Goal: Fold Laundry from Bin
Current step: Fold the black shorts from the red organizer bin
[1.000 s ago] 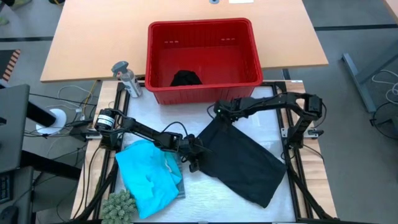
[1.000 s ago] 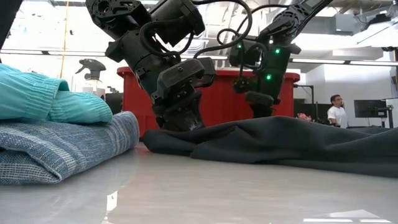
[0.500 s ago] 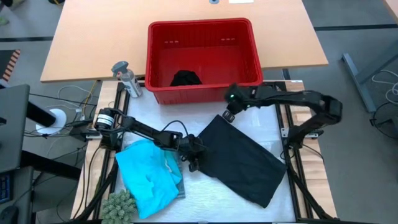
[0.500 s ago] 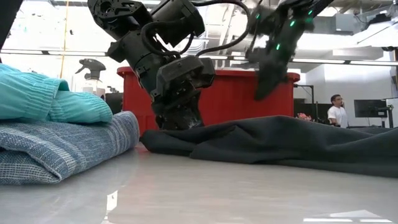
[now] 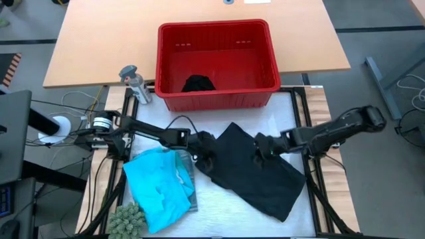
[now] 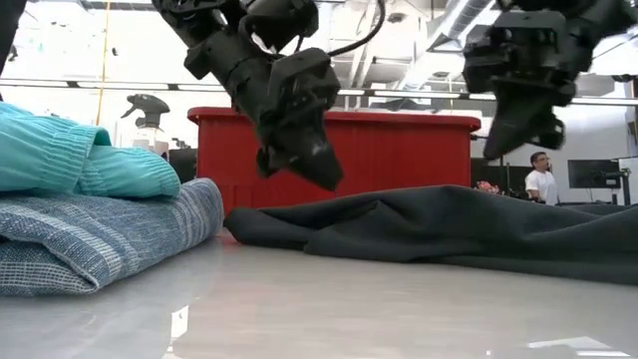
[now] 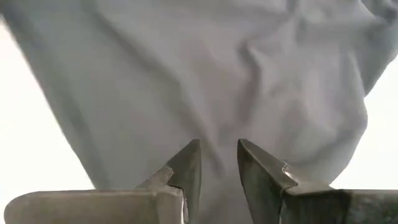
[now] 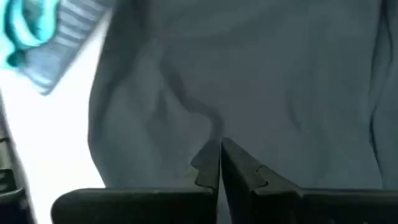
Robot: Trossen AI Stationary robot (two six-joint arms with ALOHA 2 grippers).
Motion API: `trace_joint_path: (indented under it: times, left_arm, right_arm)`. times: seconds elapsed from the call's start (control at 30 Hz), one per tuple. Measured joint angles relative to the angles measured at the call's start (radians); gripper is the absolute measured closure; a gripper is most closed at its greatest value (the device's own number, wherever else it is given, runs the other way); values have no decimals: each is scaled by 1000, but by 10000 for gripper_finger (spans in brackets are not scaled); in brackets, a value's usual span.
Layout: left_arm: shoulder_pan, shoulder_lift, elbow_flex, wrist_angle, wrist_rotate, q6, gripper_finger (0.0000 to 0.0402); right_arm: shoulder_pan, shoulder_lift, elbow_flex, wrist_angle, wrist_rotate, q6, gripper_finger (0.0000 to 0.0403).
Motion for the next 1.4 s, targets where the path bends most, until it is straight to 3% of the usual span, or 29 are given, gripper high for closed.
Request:
trace_joint_path:
  times: [0.2,0.37,0.57,0.67,0.8,1.13,1.4]
  left_arm:
    - [50,-68,1,-50,-53,12,287]
    - [107,-87,2,-59,17,46,224]
    - [144,-22,1,-169,-68,89,158]
    - [162,19,0,-132,-76,55,141]
    - [165,44,1,-86,-74,34,133]
    - [107,81,4,23,-180,61,132]
    - [56,167,16,47,-348,68,132]
  right_arm:
    - [122,36,-40,15,130,127,362]
    - [152,49,-40,23,137,139,376]
    - [166,44,-40,44,142,141,376]
    - [166,42,-40,47,142,141,367]
    - [165,41,-40,55,143,140,367]
    - [165,41,-40,81,150,138,374]
    - [177,41,-40,99,152,146,370]
